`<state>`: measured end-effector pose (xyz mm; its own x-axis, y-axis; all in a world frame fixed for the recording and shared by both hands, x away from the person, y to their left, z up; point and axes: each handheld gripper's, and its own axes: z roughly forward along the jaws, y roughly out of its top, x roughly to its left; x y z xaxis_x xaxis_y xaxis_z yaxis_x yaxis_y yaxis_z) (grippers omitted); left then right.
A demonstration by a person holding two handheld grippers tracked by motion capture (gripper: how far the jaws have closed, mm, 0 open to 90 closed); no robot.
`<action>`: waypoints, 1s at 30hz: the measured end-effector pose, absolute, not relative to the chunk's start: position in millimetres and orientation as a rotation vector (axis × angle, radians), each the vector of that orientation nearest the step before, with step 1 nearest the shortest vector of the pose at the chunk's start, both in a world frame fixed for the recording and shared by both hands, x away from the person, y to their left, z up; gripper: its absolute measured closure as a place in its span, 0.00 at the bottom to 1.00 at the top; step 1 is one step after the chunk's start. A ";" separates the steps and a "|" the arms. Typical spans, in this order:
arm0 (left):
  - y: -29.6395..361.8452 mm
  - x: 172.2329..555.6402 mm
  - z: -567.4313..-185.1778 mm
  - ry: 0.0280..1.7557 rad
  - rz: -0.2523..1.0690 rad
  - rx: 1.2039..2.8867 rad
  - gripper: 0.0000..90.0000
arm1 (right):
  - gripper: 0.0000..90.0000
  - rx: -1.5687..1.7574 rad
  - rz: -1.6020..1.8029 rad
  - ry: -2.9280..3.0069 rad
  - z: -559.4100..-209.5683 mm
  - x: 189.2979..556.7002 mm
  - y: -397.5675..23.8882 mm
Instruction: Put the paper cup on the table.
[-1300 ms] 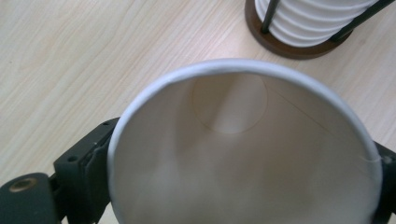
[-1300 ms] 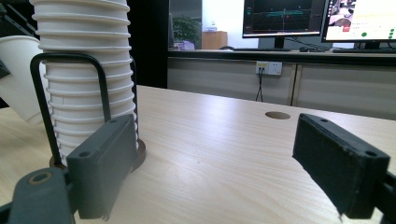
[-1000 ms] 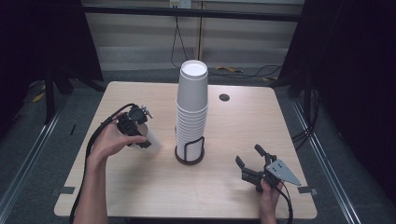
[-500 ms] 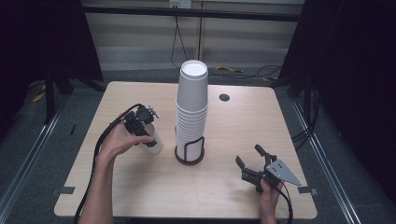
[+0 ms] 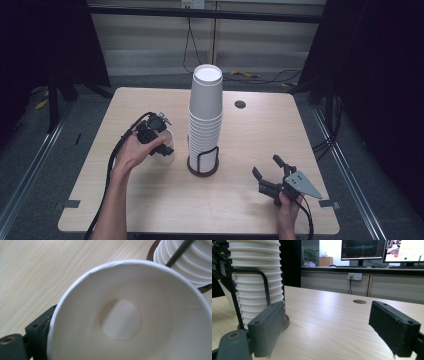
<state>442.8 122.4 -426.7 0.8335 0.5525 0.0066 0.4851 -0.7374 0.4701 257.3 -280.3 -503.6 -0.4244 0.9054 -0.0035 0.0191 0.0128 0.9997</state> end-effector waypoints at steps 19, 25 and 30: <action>133.0 438.8 -444.5 0.763 0.211 2.459 0.07 | 0.15 0.981 1.507 1.545 -503.6 257.2 -280.2; 140.2 434.1 -448.4 0.785 0.218 2.418 0.13 | 0.15 0.978 1.507 1.546 -503.6 257.3 -280.4; 147.4 431.1 -457.1 0.786 0.179 2.385 0.17 | 0.15 0.981 1.508 1.546 -503.6 257.2 -280.3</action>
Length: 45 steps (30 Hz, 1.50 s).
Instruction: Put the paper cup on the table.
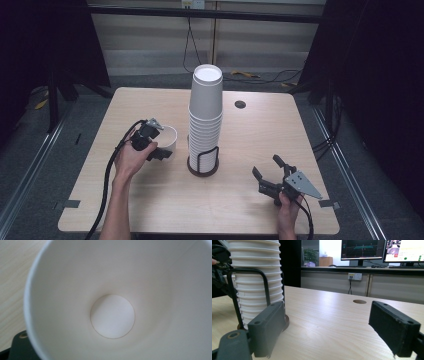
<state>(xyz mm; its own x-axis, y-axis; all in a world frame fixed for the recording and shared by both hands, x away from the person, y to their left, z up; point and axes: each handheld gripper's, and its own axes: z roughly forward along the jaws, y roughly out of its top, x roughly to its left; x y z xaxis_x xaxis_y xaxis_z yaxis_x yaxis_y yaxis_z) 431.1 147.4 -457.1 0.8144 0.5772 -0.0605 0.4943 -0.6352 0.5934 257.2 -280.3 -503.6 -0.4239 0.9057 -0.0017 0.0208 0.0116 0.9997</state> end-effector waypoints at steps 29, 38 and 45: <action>179.1 390.5 -456.0 0.848 0.246 2.150 0.17 | 0.15 0.981 1.508 1.545 -503.6 257.2 -280.3; 182.1 368.0 -458.8 0.860 0.279 2.028 0.18 | 0.15 0.979 1.507 1.546 -503.7 257.1 -280.3; 184.6 343.2 -462.6 0.863 0.349 1.913 0.18 | 0.15 0.980 1.507 1.546 -503.7 257.1 -280.3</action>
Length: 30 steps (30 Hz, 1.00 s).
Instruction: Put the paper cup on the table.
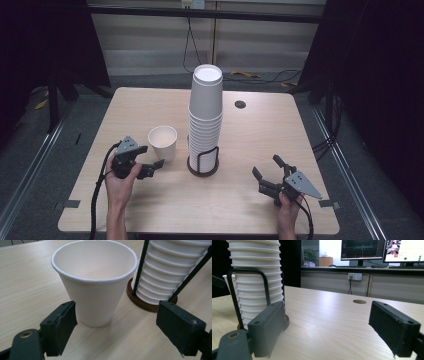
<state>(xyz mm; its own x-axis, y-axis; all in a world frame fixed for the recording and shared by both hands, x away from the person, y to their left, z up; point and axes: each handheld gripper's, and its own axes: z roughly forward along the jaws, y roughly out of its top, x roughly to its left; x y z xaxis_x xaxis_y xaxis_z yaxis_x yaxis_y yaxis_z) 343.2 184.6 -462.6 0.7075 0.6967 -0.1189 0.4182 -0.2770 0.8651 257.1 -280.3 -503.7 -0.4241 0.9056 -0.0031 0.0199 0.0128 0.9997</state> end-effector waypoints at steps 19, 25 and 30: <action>141.0 300.5 -488.4 0.788 0.429 1.739 0.18 | 0.15 0.978 1.507 1.546 -503.7 257.2 -280.4; 123.7 295.4 -497.6 0.768 0.447 1.720 0.18 | 0.15 0.977 1.507 1.546 -503.7 257.2 -280.4; 119.2 287.9 -504.4 0.761 0.501 1.641 0.18 | 0.15 0.978 1.507 1.546 -503.7 257.2 -280.4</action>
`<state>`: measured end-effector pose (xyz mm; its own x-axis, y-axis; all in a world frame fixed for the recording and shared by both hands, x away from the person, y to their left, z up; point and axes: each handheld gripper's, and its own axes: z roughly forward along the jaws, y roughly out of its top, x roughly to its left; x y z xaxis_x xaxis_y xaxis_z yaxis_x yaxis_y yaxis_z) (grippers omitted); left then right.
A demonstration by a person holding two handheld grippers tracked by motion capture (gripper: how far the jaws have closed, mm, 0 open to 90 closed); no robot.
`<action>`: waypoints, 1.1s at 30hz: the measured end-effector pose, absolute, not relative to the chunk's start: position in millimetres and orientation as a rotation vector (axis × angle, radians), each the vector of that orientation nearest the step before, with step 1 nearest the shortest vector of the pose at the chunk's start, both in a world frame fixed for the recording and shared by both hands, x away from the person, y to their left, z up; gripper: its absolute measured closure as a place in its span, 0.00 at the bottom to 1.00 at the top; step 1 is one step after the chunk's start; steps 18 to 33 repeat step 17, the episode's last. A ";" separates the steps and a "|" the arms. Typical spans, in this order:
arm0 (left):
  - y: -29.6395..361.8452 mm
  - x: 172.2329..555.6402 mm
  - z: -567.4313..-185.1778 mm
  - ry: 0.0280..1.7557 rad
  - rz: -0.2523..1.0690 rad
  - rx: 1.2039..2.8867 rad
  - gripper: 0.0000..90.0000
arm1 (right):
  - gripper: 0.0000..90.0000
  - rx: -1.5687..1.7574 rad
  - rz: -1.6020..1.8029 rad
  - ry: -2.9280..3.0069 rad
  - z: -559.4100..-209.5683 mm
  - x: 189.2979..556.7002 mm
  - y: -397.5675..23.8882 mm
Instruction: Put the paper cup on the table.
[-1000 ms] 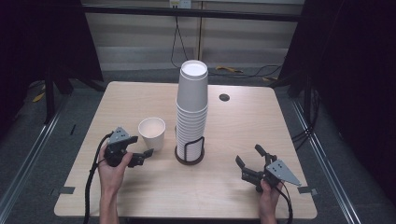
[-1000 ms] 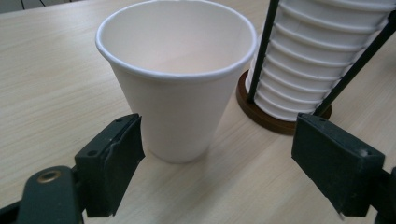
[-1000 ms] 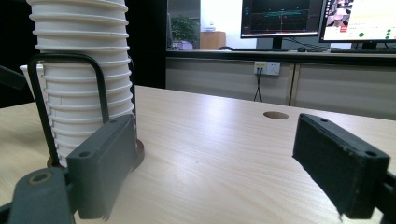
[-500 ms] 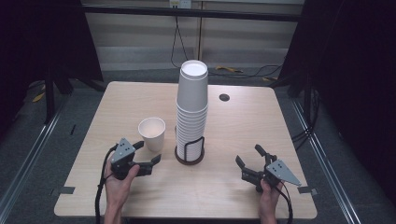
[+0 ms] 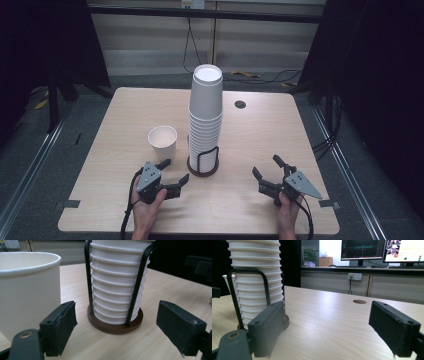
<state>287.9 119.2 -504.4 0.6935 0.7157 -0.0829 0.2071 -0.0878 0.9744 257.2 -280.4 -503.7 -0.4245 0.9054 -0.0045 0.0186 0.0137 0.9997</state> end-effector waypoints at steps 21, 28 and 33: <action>125.9 265.1 -514.4 0.659 0.605 1.466 0.17 | 0.15 0.989 1.499 1.539 -503.6 257.0 -280.2; 125.9 265.1 -514.4 0.659 0.605 1.466 0.17 | 0.15 0.989 1.499 1.539 -503.6 257.0 -280.2; 125.9 265.1 -514.4 0.659 0.605 1.466 0.17 | 0.15 0.989 1.499 1.539 -503.6 257.0 -280.2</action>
